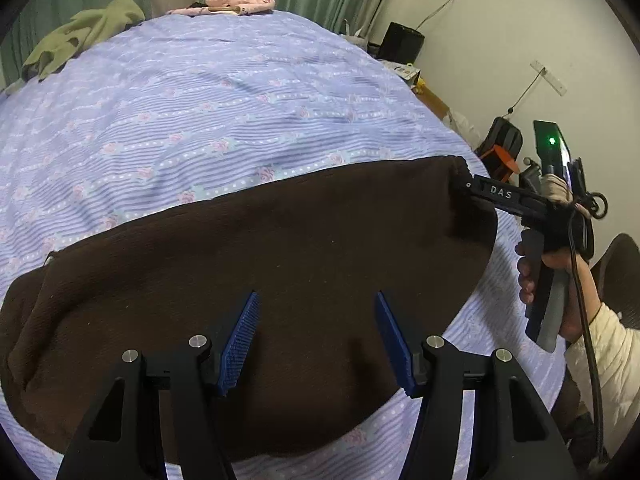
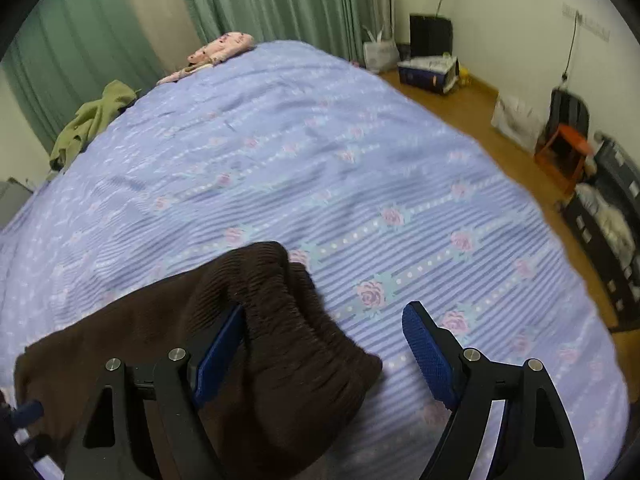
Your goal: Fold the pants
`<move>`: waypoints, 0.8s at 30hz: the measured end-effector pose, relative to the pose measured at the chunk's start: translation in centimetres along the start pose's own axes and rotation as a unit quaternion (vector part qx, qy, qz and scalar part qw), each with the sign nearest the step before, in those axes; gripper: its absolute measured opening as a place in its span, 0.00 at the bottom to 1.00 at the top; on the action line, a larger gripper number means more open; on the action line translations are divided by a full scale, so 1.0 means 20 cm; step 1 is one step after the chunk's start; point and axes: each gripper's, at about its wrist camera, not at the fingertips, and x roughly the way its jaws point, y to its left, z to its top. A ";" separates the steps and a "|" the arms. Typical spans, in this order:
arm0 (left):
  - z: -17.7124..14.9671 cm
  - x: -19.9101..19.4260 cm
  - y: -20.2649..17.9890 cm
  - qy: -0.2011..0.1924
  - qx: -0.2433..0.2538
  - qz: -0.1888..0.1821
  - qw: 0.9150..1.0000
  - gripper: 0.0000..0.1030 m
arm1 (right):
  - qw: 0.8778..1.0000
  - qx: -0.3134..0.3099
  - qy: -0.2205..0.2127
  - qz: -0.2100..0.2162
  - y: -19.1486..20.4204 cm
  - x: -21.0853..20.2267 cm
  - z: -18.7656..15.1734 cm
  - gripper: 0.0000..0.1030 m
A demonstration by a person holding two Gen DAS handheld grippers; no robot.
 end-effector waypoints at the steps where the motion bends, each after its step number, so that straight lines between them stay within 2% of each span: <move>1: 0.01 0.02 -0.01 0.001 0.004 0.001 1.000 0.56 | 1.000 0.003 0.009 0.005 -0.02 0.05 0.00 0.79; 5: 0.03 0.08 -0.04 0.006 0.012 -0.001 1.000 0.56 | 0.999 0.024 0.029 0.031 -0.09 0.15 -0.01 0.79; 10: 0.05 0.13 -0.12 0.008 0.041 0.000 0.999 0.56 | 0.987 0.108 0.058 0.103 -0.22 0.26 -0.08 0.80; 13: 0.05 0.15 -0.13 0.011 0.036 -0.009 0.999 0.56 | 0.980 0.144 0.063 0.121 -0.23 0.29 -0.11 0.80; 15: 0.05 0.16 -0.11 0.017 0.025 -0.012 0.999 0.56 | 0.976 0.160 0.071 0.130 -0.23 0.29 -0.12 0.69; 16: 0.05 0.17 -0.10 0.020 0.019 -0.015 1.000 0.56 | 0.970 0.175 0.078 0.149 -0.22 0.29 -0.12 0.58; 20: 0.06 0.17 -0.08 0.026 0.007 -0.022 0.999 0.53 | 0.962 0.204 0.090 0.158 -0.23 0.23 -0.14 0.41; 22: 0.07 0.15 -0.09 0.020 0.013 -0.027 0.999 0.51 | 0.966 0.197 0.065 0.152 -0.22 0.12 -0.10 0.38; 24: 0.08 0.14 -0.09 0.011 0.019 -0.022 1.000 0.51 | 0.978 0.168 0.019 0.119 -0.19 -0.04 -0.06 0.37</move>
